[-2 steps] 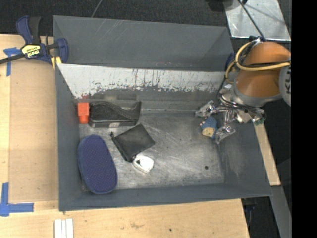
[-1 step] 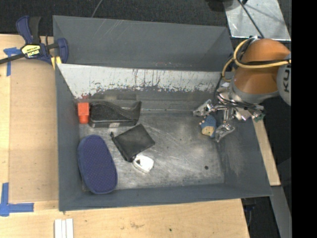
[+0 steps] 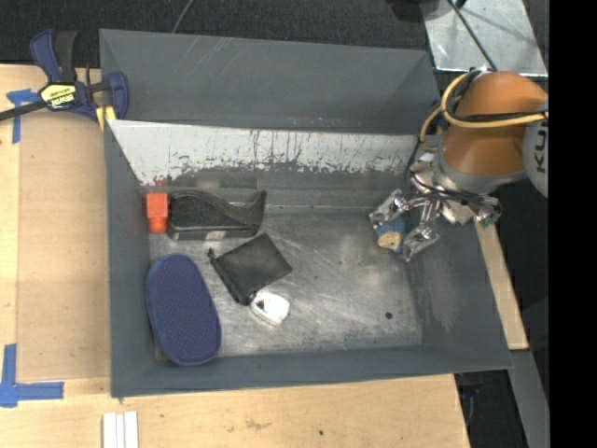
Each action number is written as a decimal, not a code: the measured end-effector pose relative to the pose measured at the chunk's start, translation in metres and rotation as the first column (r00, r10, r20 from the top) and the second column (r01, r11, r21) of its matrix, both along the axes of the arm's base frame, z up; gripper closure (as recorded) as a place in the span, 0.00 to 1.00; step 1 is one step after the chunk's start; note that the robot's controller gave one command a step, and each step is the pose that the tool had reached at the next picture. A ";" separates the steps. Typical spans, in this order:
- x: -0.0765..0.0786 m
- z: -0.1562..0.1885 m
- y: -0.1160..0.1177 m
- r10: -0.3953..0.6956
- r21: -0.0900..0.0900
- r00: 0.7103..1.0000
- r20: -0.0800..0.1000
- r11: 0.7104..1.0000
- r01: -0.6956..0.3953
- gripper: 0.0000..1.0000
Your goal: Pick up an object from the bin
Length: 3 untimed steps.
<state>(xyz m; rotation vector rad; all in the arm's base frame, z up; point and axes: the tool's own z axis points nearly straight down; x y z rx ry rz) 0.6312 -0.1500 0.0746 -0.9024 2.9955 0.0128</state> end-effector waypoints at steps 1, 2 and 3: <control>0.000 0.000 0.003 0.028 -0.004 1.000 -0.001 1.000 -0.028 1.00; -0.004 0.000 0.004 0.017 -0.007 1.000 0.003 1.000 -0.017 1.00; -0.001 0.000 0.007 0.102 -0.004 0.995 0.000 0.995 -0.102 1.00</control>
Offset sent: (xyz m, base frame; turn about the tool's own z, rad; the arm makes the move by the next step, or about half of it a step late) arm -0.0036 -0.0010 -0.0026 -0.0333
